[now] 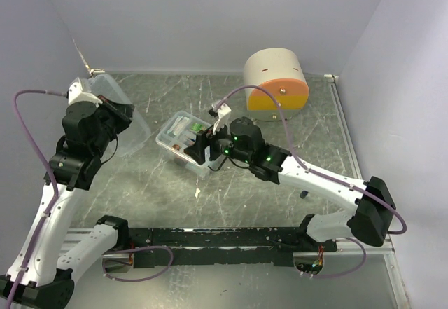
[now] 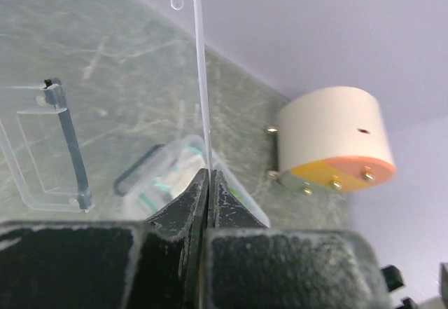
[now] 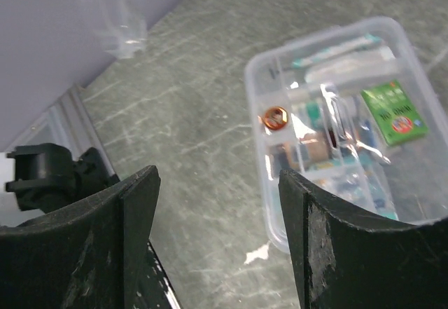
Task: Organize the medicine kit
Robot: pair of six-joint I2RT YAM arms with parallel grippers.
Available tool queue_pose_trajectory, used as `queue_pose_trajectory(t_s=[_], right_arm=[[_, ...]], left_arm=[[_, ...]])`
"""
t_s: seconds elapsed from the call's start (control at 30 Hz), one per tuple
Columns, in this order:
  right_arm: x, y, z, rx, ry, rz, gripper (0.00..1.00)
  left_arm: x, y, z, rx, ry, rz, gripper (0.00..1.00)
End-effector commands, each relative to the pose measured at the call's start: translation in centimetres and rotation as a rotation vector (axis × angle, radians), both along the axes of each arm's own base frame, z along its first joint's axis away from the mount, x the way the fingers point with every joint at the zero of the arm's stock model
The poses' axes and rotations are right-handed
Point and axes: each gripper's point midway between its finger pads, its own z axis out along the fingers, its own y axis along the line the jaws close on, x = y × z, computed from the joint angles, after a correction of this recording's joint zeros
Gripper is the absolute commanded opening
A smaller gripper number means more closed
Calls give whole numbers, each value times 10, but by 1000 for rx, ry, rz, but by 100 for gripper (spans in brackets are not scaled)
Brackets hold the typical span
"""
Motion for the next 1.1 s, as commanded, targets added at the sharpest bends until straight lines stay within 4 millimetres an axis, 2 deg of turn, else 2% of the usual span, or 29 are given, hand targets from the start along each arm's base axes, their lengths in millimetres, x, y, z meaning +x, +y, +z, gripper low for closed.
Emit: queue_pose_trajectory(t_s=[0.0,0.2,0.33,0.5,0.7,0.8,0.93,1.07], right_arm=[[-4,25,49,145,-132,44,69],[-4,43,75,198,-237,52,69],[-5,56,89,208,-296,53,69],[2,67,103,229,-361,27,69],[30,71,99,209,-383,-98,67],[35,75,99,204,-409,-104,65],[38,82,97,172,-449,-86,56],[46,81,92,120,-504,-101,37]], left_arm=[[-2,-45,60,-94,-184,-240,7],[-9,-70,94,-312,-292,-354,7],[-11,-74,107,-423,-333,-366,7],[-11,-68,109,-510,-323,-322,7],[-13,-67,105,-571,-288,-304,7],[-14,-69,103,-586,-280,-311,7],[-15,-71,102,-593,-271,-325,7],[-16,-73,96,-586,-251,-332,8]])
